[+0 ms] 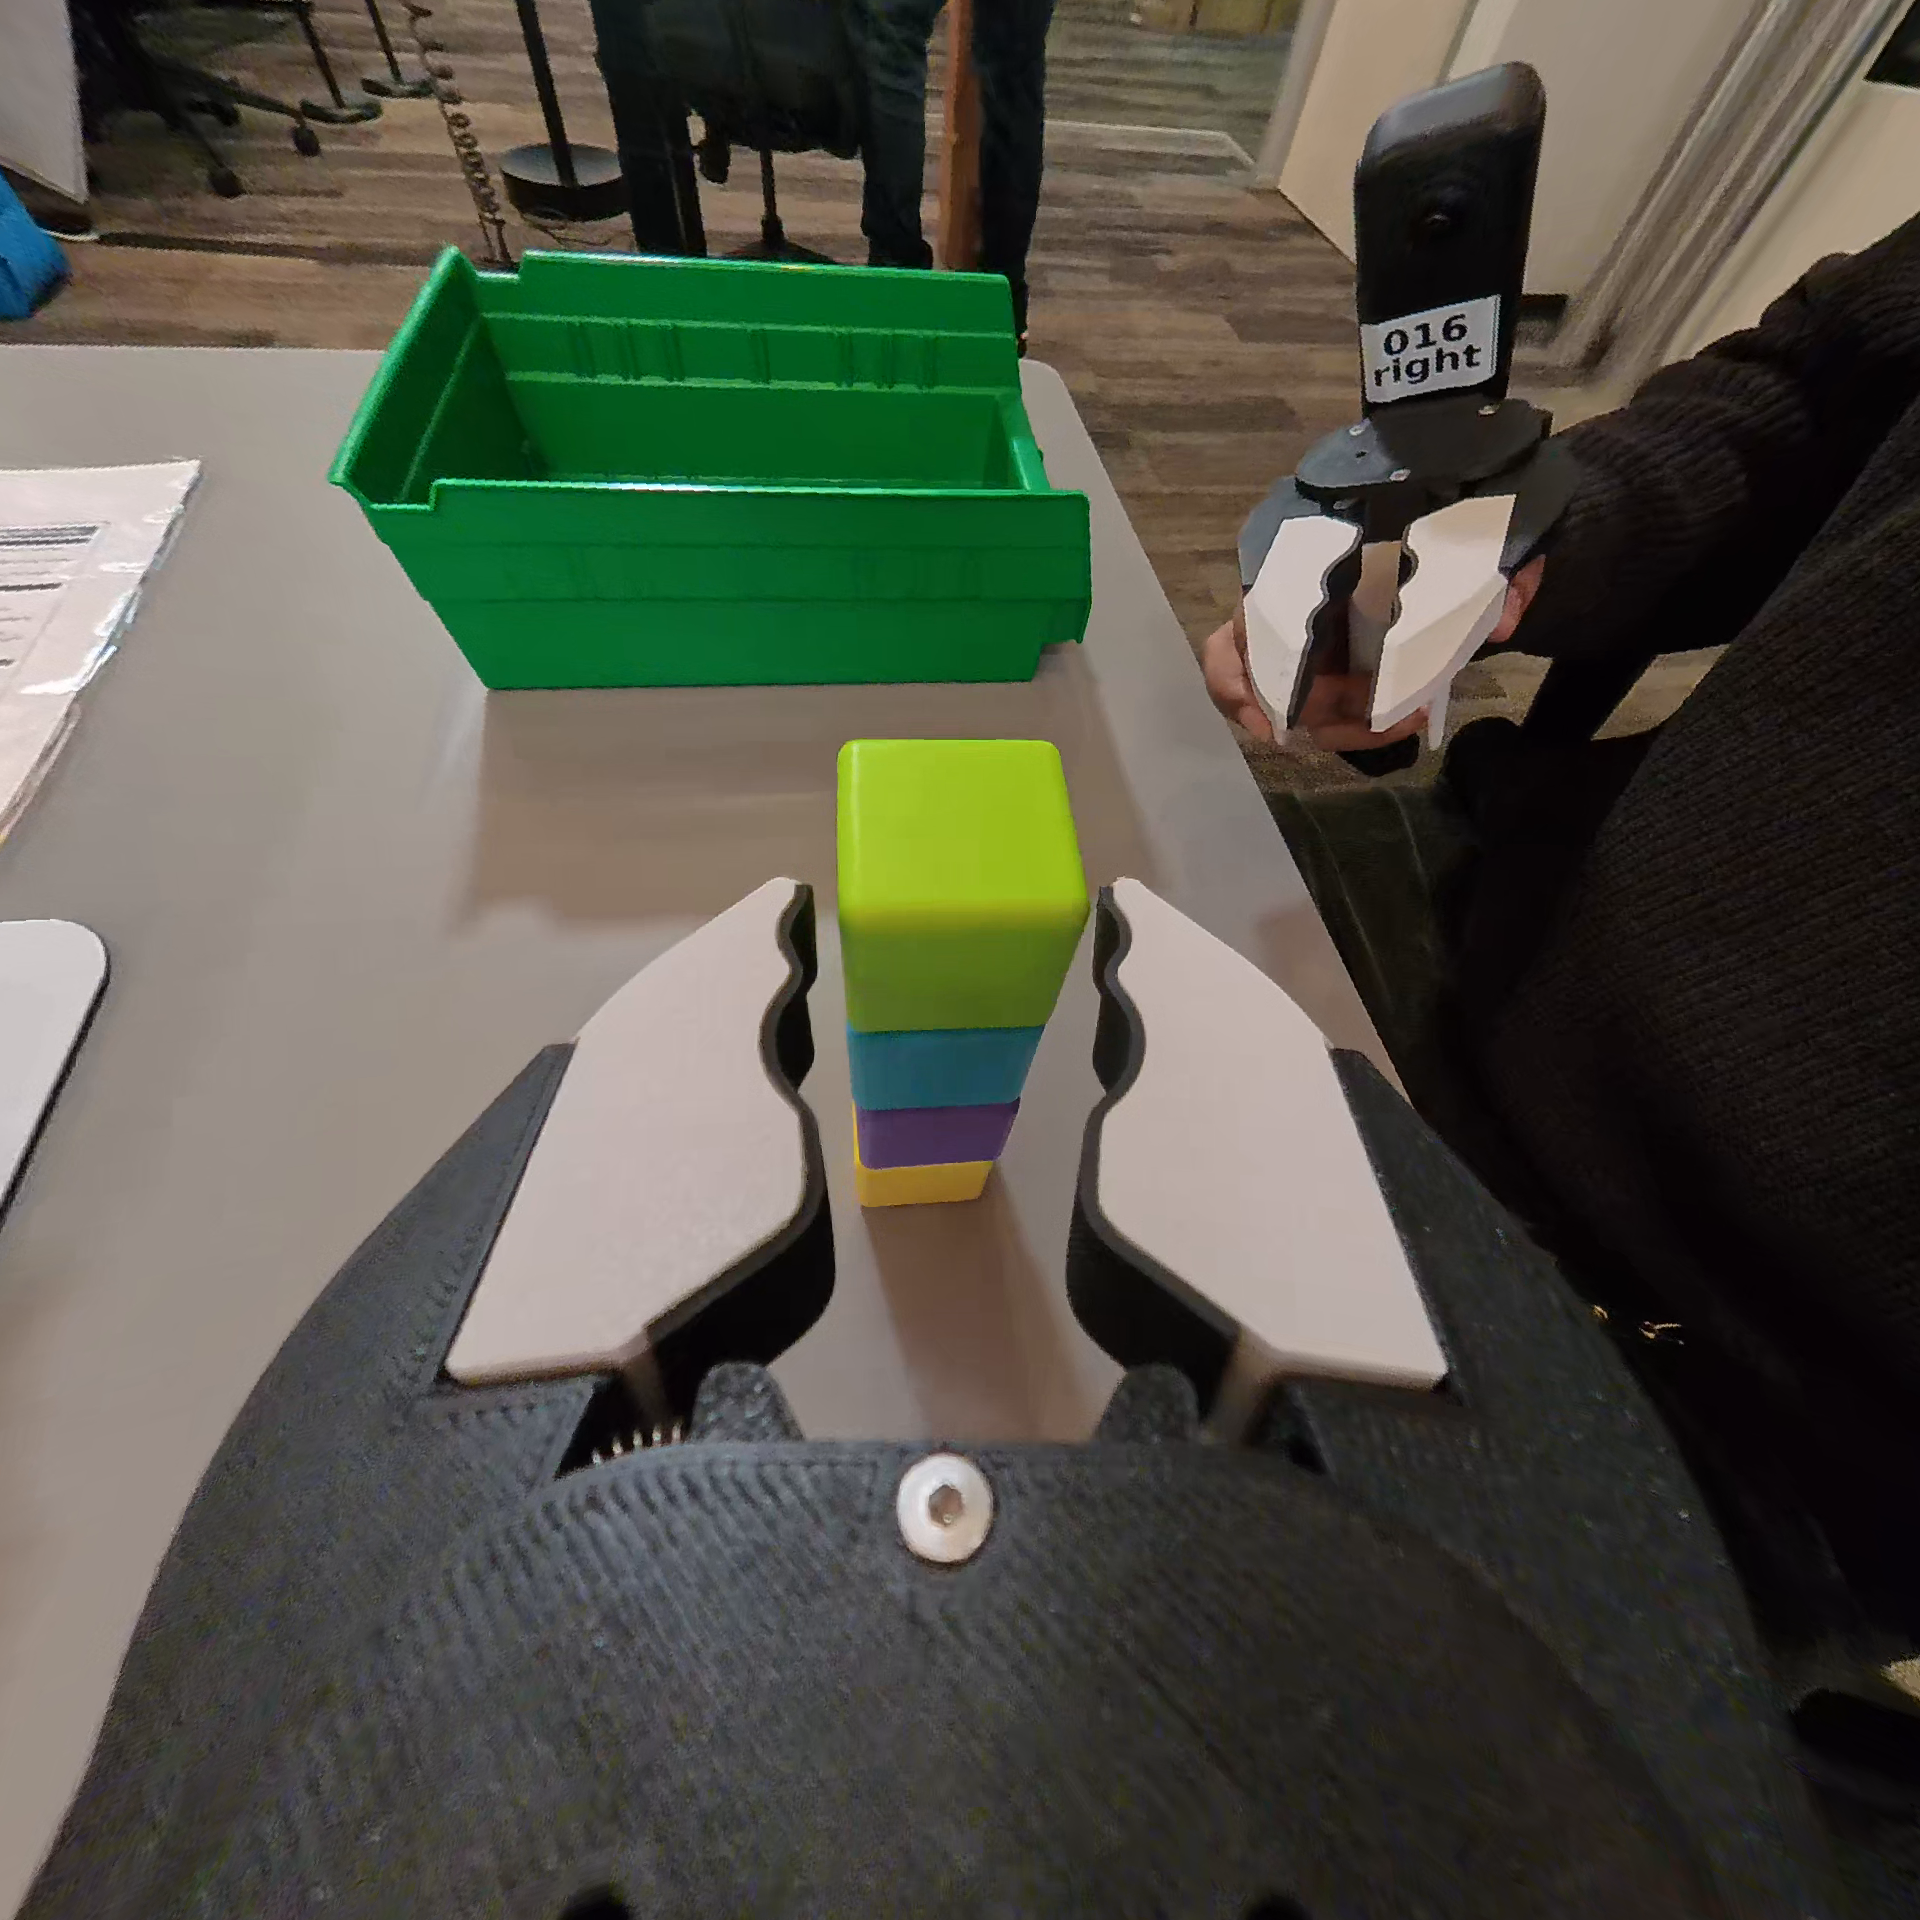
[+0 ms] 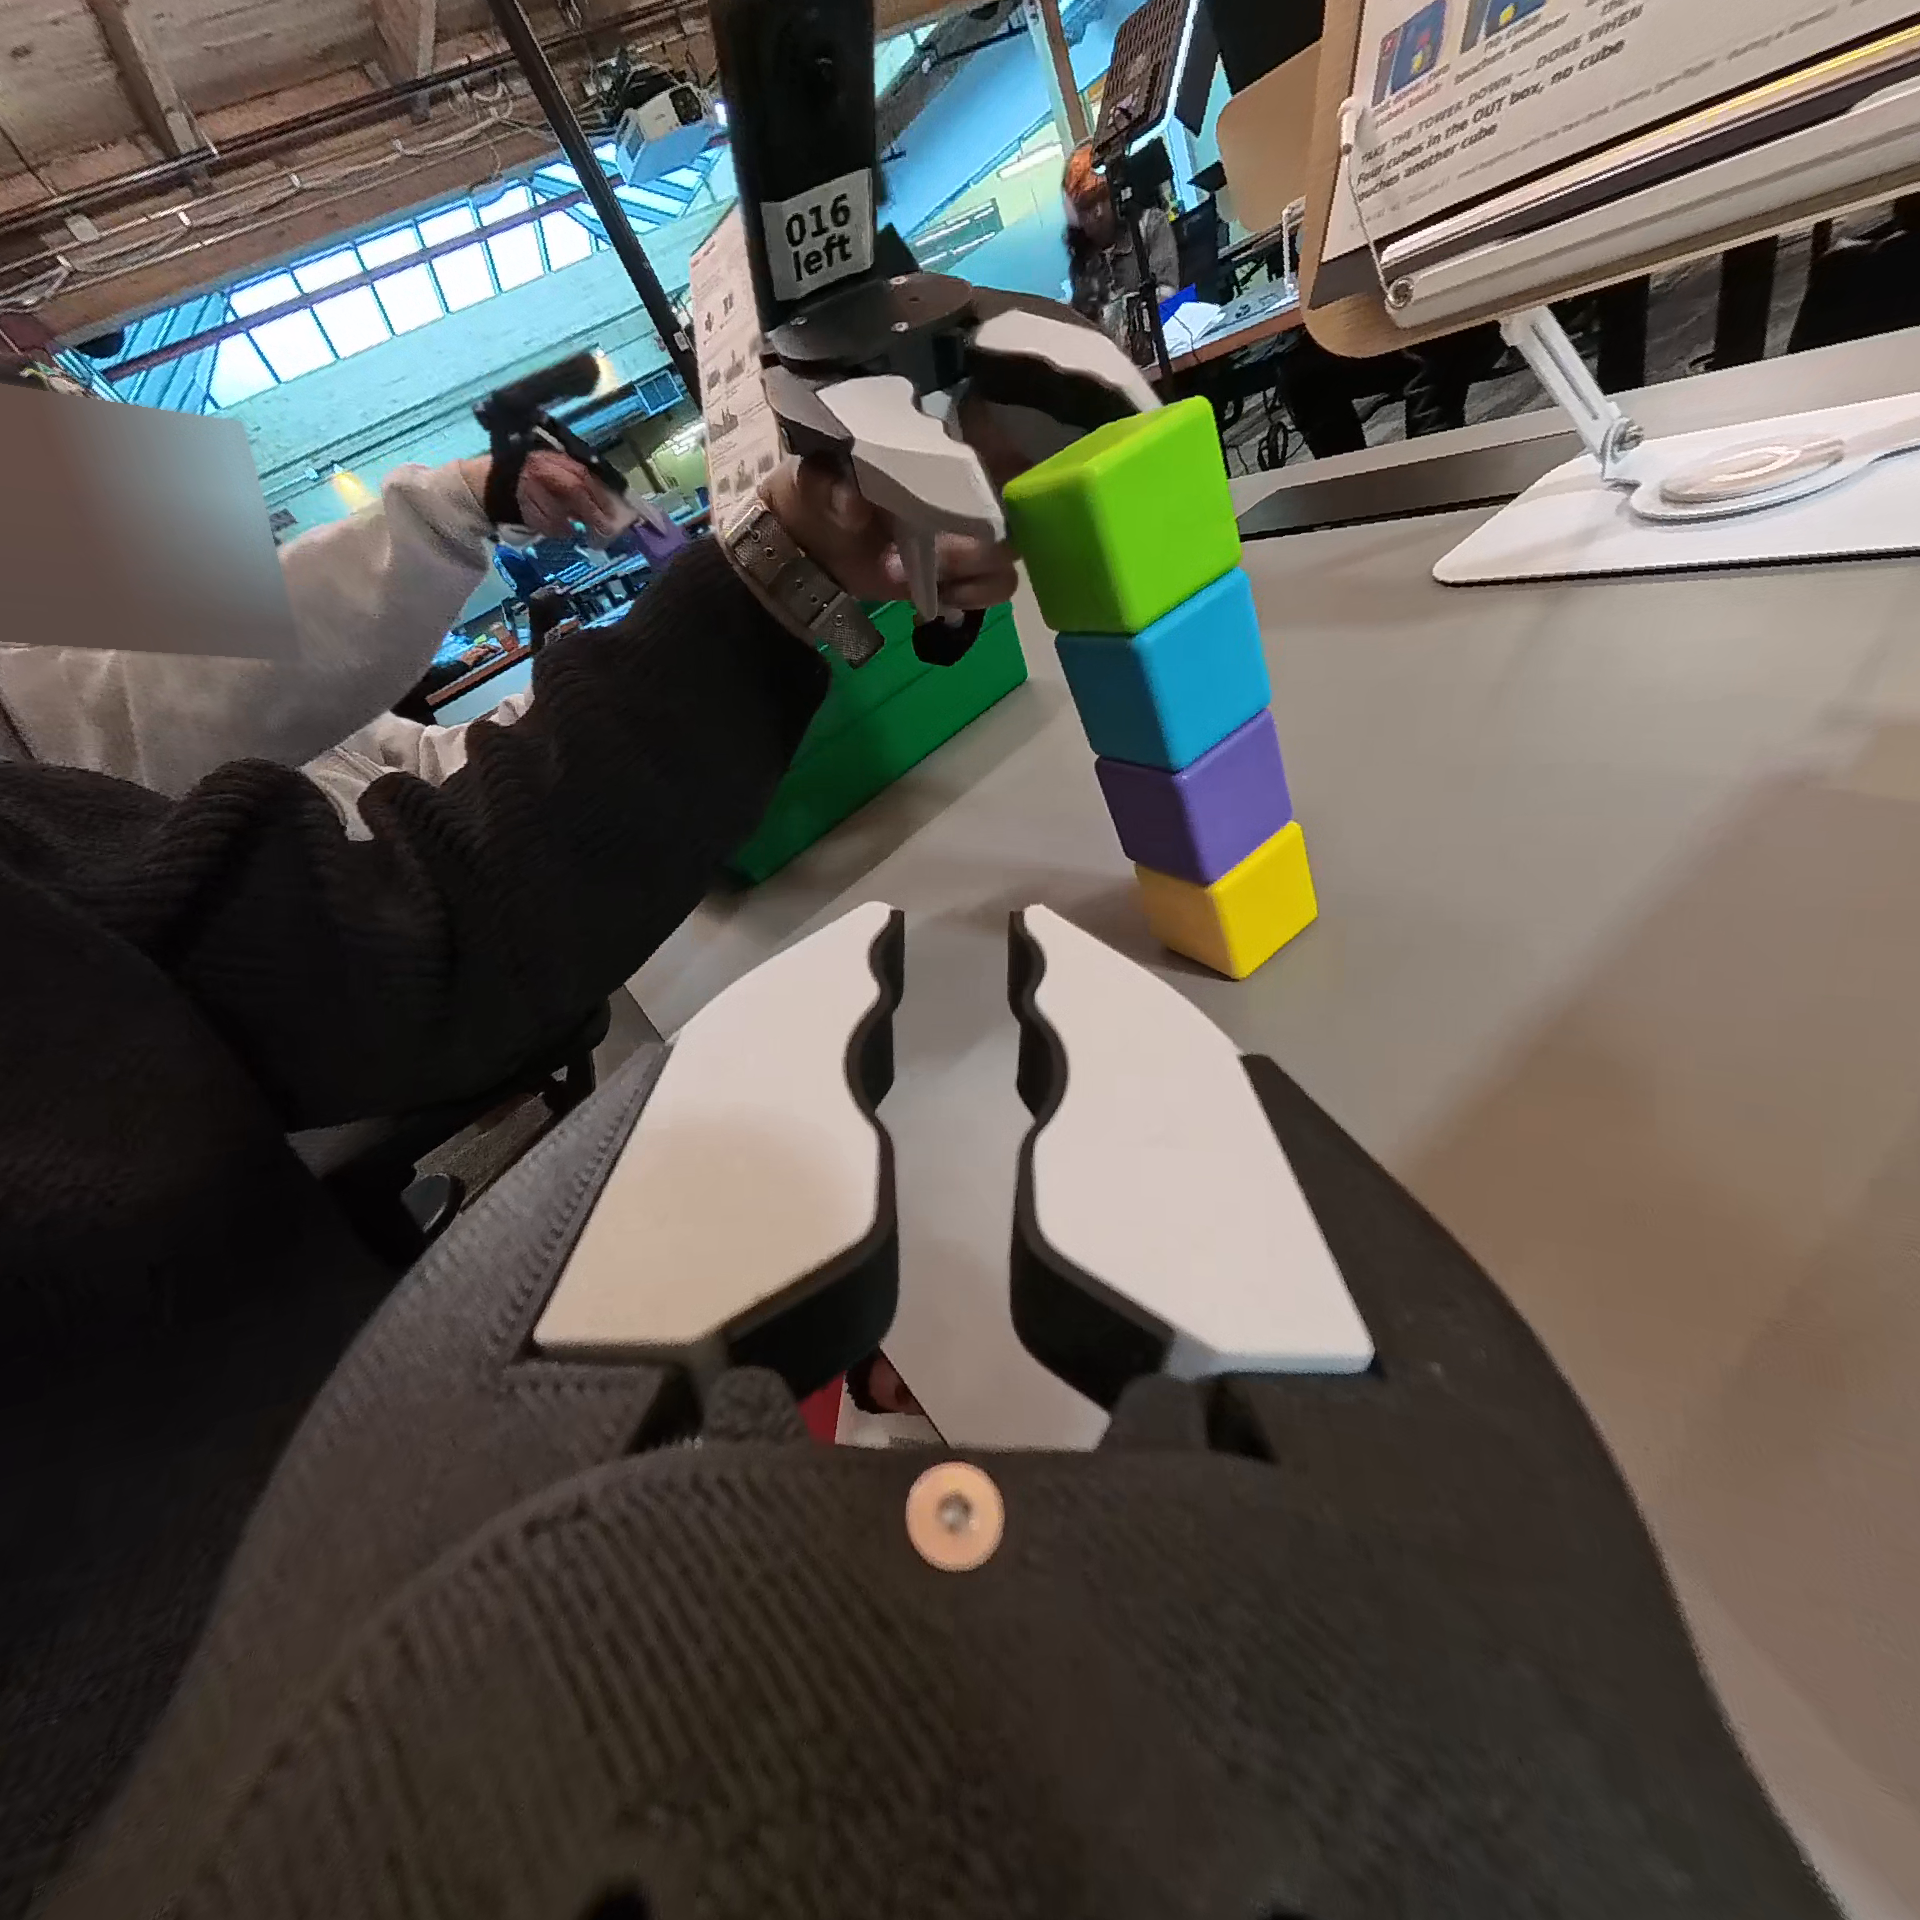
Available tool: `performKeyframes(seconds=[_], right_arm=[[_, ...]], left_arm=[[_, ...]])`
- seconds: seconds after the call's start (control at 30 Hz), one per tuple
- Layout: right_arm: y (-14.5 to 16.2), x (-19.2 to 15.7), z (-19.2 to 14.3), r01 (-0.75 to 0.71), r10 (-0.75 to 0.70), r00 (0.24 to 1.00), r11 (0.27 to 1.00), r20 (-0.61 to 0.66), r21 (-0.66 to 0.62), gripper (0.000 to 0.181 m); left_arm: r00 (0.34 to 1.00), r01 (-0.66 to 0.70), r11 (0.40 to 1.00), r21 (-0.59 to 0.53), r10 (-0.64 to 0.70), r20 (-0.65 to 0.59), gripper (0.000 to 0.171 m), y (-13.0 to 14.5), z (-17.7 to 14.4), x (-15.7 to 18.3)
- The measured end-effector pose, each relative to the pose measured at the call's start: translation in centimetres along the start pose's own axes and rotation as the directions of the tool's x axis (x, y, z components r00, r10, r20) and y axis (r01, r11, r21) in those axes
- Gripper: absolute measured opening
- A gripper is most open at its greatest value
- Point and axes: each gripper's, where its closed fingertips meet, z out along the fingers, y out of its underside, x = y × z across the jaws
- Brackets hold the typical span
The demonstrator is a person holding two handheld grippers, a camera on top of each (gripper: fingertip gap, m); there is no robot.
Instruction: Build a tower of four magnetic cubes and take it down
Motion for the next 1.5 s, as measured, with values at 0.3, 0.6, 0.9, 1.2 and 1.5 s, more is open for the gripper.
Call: performKeyframes(seconds=[0.3, 0.6, 0.9, 1.2, 1.5], right_arm=[[0.2, -0.4, 0.9, 0.004, -0.004, 1.000, 1.000, 0.025, -0.020, 0.020], [-0.8, 1.0, 2.3, -0.002, 0.002, 0.999, 1.000, -0.033, 0.006, 0.035], [-3.3, 2.9, 3.7, 0.008, 0.001, 0.994, 0.996, -0.107, 0.084, 0.058], [-3.0, 2.7, 6.2, 0.001, 0.000, 0.999, 0.999, -0.035, 0.040, 0.057], [-1.4, 3.7, 5.9, 0.020, -0.024, 0.995, 0.999, -0.098, -0.045, 0.053]], left_arm=[[0.987, -0.013, 0.994, 0.109, -0.004, 0.162, 0.057, -1.9, -2.2, -1.0], [0.914, 0.041, 0.953, 0.299, -0.156, 0.375, 0.080, -2.2, -3.0, -0.8], [0.888, 0.060, 0.884, 0.463, -0.259, 0.380, 0.086, -3.1, -2.9, 4.8], [0.722, 0.194, 0.898, 0.394, -0.403, 0.563, 0.087, 4.3, -2.6, 4.8], [0.798, 0.221, 0.904, 0.366, -0.384, 0.464, 0.096, 4.6, 0.8, 5.2]])
